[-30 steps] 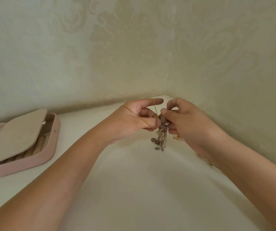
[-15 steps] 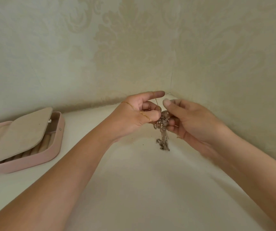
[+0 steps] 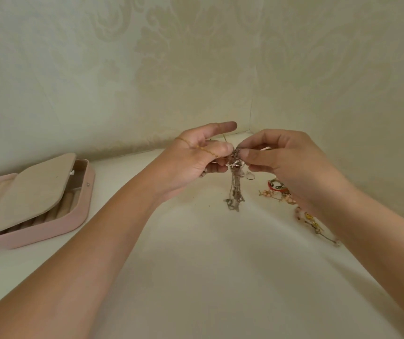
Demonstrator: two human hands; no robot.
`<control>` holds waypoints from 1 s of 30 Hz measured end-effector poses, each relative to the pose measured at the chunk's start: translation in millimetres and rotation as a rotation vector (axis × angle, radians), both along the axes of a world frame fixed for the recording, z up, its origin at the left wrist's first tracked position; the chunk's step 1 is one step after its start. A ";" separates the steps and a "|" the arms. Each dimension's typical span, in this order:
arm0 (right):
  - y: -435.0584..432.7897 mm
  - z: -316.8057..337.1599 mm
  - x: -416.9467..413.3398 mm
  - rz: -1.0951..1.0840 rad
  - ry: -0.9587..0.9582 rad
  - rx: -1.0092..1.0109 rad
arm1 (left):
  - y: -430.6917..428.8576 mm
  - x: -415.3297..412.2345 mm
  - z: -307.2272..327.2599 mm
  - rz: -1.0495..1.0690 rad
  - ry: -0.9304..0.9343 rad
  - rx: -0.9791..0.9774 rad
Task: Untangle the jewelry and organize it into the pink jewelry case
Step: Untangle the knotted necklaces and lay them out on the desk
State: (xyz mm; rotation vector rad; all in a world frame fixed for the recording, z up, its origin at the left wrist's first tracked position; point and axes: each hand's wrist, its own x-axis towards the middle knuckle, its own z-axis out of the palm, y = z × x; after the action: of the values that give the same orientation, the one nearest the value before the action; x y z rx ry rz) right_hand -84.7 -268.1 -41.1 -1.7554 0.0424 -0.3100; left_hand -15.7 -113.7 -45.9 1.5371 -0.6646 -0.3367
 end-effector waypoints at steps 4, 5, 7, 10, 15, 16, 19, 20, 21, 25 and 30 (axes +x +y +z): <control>3.8 -0.8 3.0 0.026 0.079 -0.033 | -3.1 -0.6 -4.3 0.016 -0.012 0.053; 5.4 -1.7 3.5 0.067 0.120 -0.030 | -3.3 -0.1 -5.2 0.044 -0.051 0.089; 9.1 -5.1 3.5 0.120 0.185 -0.046 | -2.6 0.5 -6.5 0.073 -0.109 0.125; 11.2 -6.8 3.0 0.105 0.180 -0.091 | -0.1 1.8 -5.5 0.046 -0.051 0.074; 9.5 -9.3 1.9 0.050 0.109 -0.239 | 3.4 1.5 0.7 -0.011 -0.032 0.093; 10.3 -11.9 2.5 0.059 0.116 -0.265 | 4.0 1.1 0.4 -0.016 -0.043 0.128; 9.8 -20.9 6.9 0.089 0.123 -0.242 | 5.5 2.9 -2.1 -0.022 -0.058 0.202; 8.9 -22.1 8.2 0.100 0.114 -0.204 | 5.4 4.0 -2.6 -0.015 -0.074 0.210; 7.8 -22.1 8.9 0.116 0.103 -0.160 | 4.8 4.8 -2.8 -0.001 -0.101 0.207; -1.2 -20.5 12.1 0.189 0.051 -0.060 | -0.3 6.6 -7.0 0.074 -0.196 0.122; -7.3 -16.6 12.8 0.117 0.003 -0.327 | -8.9 3.9 -13.8 0.086 -0.170 0.098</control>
State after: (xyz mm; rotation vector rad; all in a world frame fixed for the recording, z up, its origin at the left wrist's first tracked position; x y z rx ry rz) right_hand -71.9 -275.3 -57.7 -2.0733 -0.1143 -0.2381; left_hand -11.9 -122.6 -59.7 1.6956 -0.7208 -0.1775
